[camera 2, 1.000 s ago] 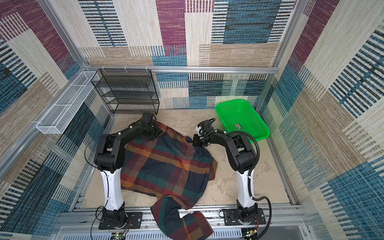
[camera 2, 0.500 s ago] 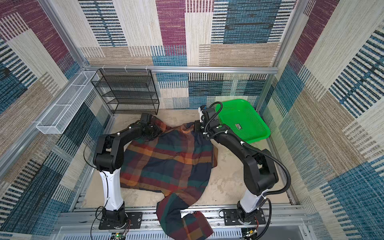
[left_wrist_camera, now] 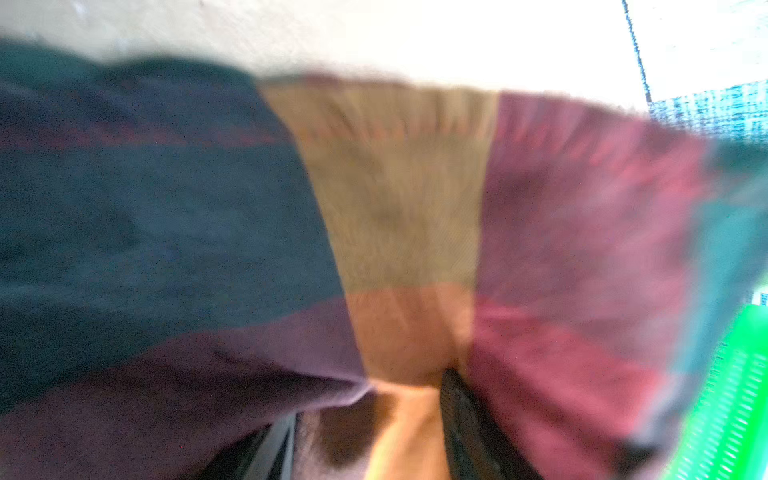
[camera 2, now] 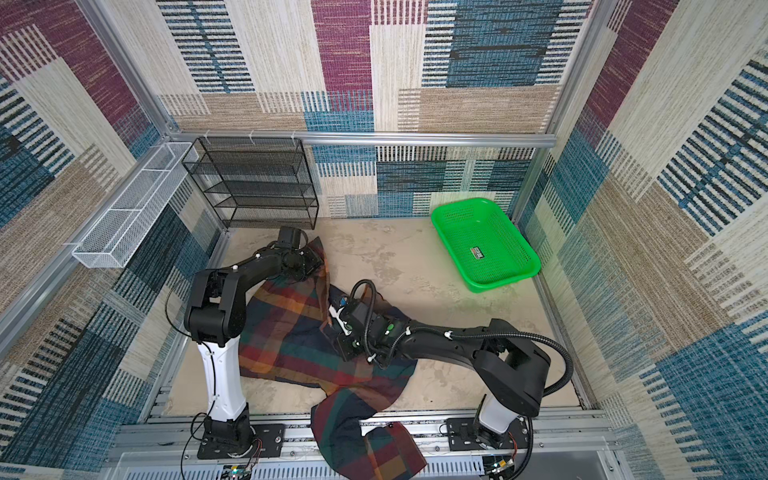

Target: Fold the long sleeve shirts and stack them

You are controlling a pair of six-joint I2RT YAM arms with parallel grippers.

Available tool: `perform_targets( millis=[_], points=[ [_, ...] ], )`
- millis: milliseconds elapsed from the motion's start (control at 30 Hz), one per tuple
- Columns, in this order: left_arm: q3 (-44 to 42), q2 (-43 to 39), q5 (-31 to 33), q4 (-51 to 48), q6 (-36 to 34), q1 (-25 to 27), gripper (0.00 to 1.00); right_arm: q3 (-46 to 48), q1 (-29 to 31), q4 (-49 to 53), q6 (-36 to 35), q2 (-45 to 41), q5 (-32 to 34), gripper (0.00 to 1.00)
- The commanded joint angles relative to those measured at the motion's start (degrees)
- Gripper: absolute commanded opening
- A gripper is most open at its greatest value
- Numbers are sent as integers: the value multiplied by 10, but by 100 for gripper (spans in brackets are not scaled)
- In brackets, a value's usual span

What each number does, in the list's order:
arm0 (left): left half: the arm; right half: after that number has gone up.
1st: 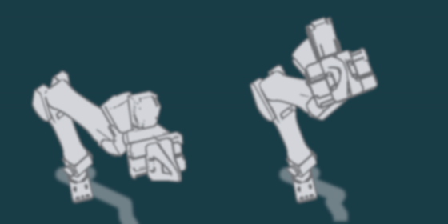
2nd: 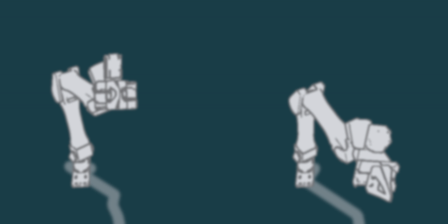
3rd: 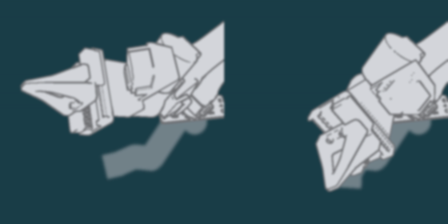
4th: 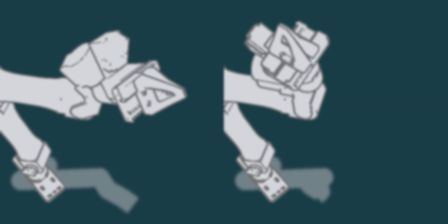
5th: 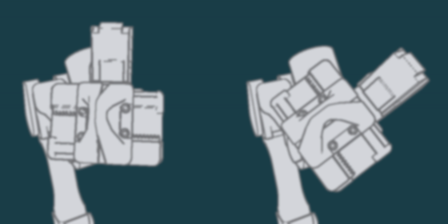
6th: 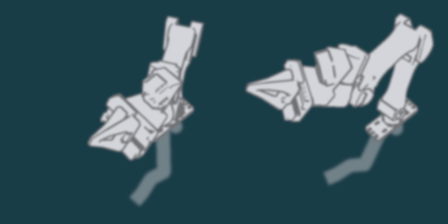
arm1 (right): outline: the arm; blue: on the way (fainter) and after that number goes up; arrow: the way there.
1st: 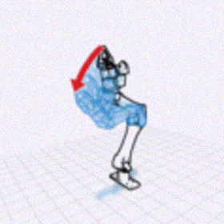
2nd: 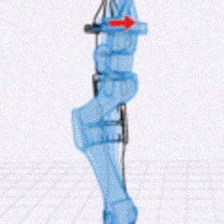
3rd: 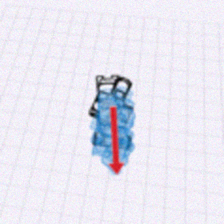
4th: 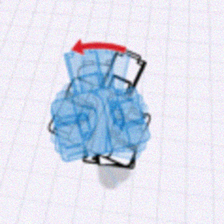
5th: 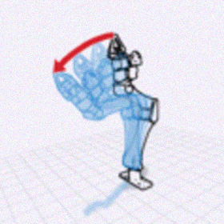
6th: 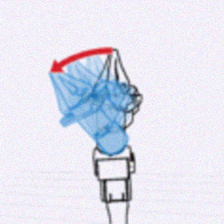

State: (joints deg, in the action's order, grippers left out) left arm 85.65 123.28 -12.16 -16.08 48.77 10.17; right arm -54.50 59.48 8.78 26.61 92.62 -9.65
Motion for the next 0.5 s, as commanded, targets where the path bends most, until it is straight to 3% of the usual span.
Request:
perform_targets(
  millis=[0, 67, 133, 200, 367, 467],
  points=[
    [-16, 17, 15, -97, 19, 0, 58, 6, 8, -57, 49, -12, -72, 38],
    [-19, 17, 16, -95, 17, 0, 58, -20, 8, -11, 36, -29, -67, 51],
    [-21, 17, 16, -93, 18, -1, 58, -69, -7, 79, 30, -48, -5, 68],
    [-24, 15, 16, -91, 18, -1, 58, -104, -45, 129, 33, -68, 14, 75],
    [-33, 12, 15, -84, 18, -1, 58, -156, -168, 176, 32, -52, 11, 73],
    [-39, 9, 14, -79, 18, -2, 57, -196, -192, 216, 10, 16, 66, 72]
  ],
)
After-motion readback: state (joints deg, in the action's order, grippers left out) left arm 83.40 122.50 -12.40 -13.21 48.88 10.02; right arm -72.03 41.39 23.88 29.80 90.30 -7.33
